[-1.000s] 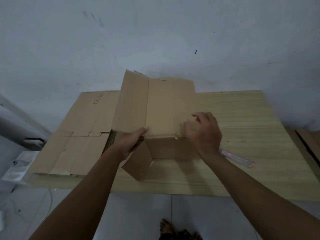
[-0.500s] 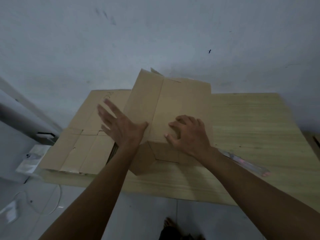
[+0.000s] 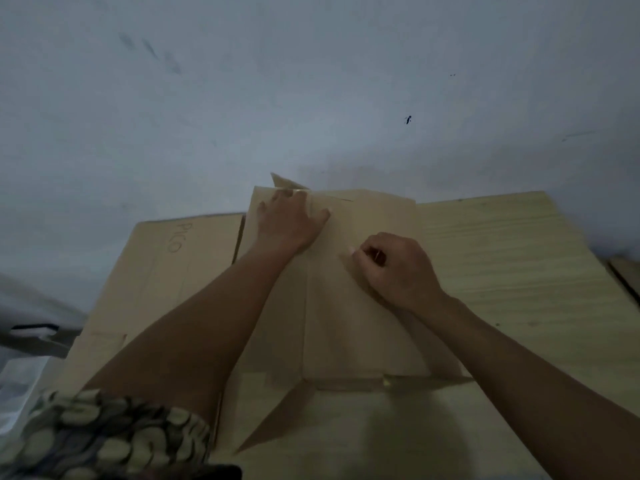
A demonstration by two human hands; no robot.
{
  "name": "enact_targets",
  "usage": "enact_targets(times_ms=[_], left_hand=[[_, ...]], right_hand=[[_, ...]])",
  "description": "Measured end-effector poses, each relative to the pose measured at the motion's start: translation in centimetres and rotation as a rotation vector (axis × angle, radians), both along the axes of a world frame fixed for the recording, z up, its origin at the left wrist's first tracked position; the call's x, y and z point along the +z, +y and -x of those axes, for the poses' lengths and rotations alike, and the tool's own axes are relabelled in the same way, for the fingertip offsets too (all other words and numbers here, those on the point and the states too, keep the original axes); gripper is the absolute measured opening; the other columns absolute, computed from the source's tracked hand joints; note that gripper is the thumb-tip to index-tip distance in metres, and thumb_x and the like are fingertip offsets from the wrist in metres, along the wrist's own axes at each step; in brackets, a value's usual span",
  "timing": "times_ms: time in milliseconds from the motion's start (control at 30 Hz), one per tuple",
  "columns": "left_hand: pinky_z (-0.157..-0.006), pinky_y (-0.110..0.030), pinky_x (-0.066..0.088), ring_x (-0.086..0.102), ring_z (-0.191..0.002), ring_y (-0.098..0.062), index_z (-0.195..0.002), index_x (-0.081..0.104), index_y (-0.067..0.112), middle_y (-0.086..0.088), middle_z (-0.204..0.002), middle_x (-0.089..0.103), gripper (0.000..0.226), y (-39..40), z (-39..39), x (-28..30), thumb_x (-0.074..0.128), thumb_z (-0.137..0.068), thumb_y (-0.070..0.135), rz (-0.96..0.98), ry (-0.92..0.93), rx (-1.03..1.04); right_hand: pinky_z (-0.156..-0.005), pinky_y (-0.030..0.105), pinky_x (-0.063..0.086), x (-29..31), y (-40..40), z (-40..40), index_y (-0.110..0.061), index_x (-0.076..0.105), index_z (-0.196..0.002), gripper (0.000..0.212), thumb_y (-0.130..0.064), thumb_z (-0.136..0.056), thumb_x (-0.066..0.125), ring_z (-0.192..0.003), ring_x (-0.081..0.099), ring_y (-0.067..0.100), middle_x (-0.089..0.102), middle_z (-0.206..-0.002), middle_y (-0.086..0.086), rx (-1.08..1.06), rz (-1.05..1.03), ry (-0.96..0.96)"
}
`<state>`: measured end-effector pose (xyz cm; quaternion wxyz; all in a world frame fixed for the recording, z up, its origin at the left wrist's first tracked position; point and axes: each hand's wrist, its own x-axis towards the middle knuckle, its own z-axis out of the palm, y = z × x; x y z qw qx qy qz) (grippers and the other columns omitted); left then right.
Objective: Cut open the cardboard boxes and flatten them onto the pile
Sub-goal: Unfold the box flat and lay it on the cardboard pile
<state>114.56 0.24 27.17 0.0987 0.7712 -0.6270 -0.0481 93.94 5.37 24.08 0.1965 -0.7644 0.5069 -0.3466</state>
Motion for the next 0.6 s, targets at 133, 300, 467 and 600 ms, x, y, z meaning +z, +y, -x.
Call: enact_targets(times_ms=[133, 300, 467, 600], left_hand=[[-0.118, -0.066, 0.016, 0.039, -0.142, -0.035, -0.136, 0.052, 0.013, -0.019, -0.145, 0.050, 0.087, -4.3, -0.7, -0.8, 0.035, -0.085, 0.082, -0.050, 0.038, 0.082], [-0.107, -0.054, 0.037, 0.050, -0.132, -0.043, -0.130, 0.054, 0.007, -0.021, -0.129, 0.063, 0.090, -4.4, -1.0, -1.0, 0.046, -0.083, 0.083, -0.040, 0.168, 0.235], [-0.086, -0.037, 0.045, 0.057, -0.123, -0.035, -0.145, 0.036, 0.002, -0.014, -0.133, 0.058, 0.097, -2.4, -1.5, -1.2, 0.075, -0.076, 0.058, -0.007, 0.521, 0.456], [-0.091, -0.035, 0.046, 0.057, -0.120, -0.031, -0.136, 0.041, 0.006, -0.011, -0.132, 0.057, 0.083, 0.3, -1.4, -2.6, 0.083, -0.073, 0.041, 0.100, 0.795, 0.615]], right_hand=[[-0.102, 0.040, 0.041, 0.5, -4.8, -0.3, -0.029, 0.063, -0.123, 0.048, -0.063, -0.089, 0.055, -0.126, 0.051, 0.025, 0.058, -0.132, 0.000, -0.394, -0.252, 0.105], [-0.109, 0.046, 0.036, 0.1, -6.1, -0.3, -0.028, 0.028, -0.155, 0.107, -0.089, -0.071, 0.053, -0.142, 0.039, 0.029, 0.036, -0.157, 0.005, -0.440, -0.632, 0.036], [-0.107, 0.043, 0.042, -0.1, -5.3, 0.0, -0.022, 0.028, -0.157, 0.123, -0.085, -0.060, 0.070, -0.136, 0.047, 0.027, 0.041, -0.155, 0.004, -0.370, -0.807, -0.158], [-0.092, 0.042, 0.050, -0.3, -4.8, 1.0, -0.013, 0.055, -0.138, 0.093, -0.082, -0.075, 0.060, -0.109, 0.059, 0.026, 0.060, -0.134, 0.007, -0.351, -0.987, -0.235]])
